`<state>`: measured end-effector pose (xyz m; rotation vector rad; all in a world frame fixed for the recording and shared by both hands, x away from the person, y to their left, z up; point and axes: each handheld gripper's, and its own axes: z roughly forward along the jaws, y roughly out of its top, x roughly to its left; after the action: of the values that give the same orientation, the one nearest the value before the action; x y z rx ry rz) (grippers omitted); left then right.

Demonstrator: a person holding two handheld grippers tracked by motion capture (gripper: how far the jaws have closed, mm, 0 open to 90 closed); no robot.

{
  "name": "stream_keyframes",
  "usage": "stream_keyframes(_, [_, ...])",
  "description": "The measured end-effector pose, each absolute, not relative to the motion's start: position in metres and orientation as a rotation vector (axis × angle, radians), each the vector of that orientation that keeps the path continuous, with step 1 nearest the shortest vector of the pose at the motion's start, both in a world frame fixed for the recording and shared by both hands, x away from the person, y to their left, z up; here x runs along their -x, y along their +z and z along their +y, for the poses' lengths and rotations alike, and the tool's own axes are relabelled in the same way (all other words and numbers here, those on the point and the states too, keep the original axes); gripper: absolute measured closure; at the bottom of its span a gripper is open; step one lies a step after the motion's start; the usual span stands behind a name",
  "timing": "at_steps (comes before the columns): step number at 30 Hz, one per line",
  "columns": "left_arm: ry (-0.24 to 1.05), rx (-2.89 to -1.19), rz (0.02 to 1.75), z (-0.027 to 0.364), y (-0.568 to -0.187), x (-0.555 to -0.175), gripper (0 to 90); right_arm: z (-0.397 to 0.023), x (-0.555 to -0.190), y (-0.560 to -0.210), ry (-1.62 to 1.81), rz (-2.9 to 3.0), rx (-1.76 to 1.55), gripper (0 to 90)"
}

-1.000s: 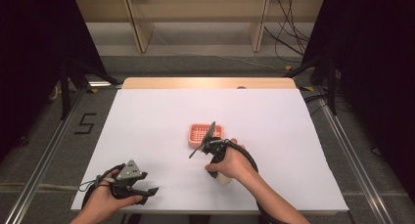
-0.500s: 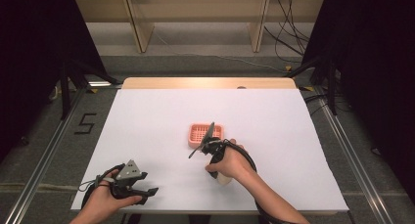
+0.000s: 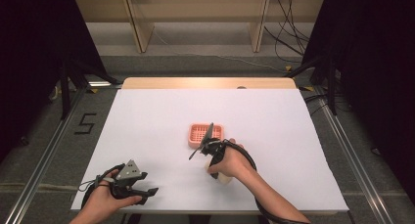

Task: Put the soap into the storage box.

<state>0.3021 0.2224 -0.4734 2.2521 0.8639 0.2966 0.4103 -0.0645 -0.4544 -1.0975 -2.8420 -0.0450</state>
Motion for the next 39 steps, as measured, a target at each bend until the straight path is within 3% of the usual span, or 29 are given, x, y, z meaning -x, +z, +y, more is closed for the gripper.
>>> stream_keyframes(32, [0.303,-2.234,0.862,0.224,-0.472,-0.303,32.4,-0.079,-0.408,-0.437,-0.205,-3.163,0.297,50.5])
stream_keyframes(39, [0.304,-2.230,0.864,0.223,-0.472,-0.303,32.5,-0.080,-0.406,-0.433,-0.225,-3.156,0.275,50.5])
